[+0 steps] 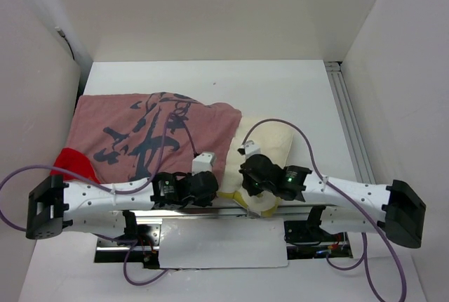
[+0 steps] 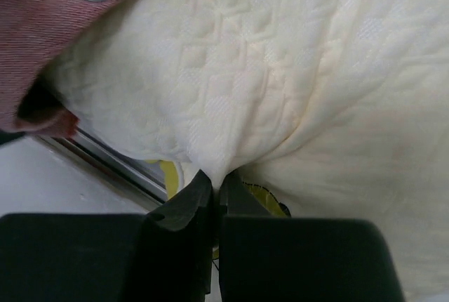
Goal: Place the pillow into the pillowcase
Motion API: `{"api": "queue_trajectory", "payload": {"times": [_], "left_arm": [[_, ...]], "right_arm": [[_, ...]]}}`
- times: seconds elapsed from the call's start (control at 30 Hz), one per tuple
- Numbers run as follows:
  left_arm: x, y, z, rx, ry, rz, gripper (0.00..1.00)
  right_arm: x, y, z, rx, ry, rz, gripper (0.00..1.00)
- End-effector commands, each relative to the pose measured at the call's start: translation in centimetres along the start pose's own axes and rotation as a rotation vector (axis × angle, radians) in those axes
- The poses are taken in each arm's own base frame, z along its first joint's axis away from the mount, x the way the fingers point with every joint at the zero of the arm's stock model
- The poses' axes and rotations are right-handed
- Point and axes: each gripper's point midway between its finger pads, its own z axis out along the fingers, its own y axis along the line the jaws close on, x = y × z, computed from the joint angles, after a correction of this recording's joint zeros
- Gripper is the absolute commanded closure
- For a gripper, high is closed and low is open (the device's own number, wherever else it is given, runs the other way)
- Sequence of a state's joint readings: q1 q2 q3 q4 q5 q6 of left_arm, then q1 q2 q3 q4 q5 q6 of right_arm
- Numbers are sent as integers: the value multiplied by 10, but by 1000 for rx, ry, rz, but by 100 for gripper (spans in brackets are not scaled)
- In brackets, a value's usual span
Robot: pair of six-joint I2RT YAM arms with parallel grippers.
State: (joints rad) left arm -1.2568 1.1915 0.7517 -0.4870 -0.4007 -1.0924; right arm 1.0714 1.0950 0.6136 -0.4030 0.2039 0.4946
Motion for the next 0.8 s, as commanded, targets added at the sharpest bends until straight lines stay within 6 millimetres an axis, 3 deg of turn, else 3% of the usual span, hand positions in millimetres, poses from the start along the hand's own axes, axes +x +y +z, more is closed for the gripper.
{"api": "queue_trajectory", "payload": {"times": [0.0, 0.1, 0.2, 0.33, 0.4, 0.43, 0.47, 0.5, 0.6, 0.67, 0.77], "left_arm": [[-22, -44, -17, 193, -67, 121, 100], [-34, -66, -35, 273, -86, 178, 100], [-46, -90, -51, 382, -113, 224, 100], [-54, -120, -83, 567, -136, 265, 100], [-57, -132, -105, 665, -150, 287, 100], [-61, -135, -114, 692, -158, 285, 100], [-62, -135, -119, 708, -167, 297, 100], [-68, -139, -135, 750, -190, 300, 100], [-71, -140, -158, 806, -205, 323, 100], [-71, -140, -158, 807, -205, 323, 100], [-73, -136, -144, 729, -188, 302, 100]], "right_arm": [[-82, 29, -25, -120, -340, 51, 100], [-119, 45, -55, -209, -494, 59, 100], [-160, 78, -94, -407, -676, 76, 100], [-180, 86, -111, -472, -807, 97, 100], [-173, 81, -103, -473, -833, 108, 100], [-181, 83, -113, -516, -903, 135, 100], [-168, 79, -101, -509, -889, 132, 100], [-165, 77, -96, -499, -891, 115, 100], [-157, 64, -79, -409, -872, 87, 100], [-143, 58, -61, -378, -826, 89, 100], [-119, 68, -41, -425, -741, 11, 100]]}}
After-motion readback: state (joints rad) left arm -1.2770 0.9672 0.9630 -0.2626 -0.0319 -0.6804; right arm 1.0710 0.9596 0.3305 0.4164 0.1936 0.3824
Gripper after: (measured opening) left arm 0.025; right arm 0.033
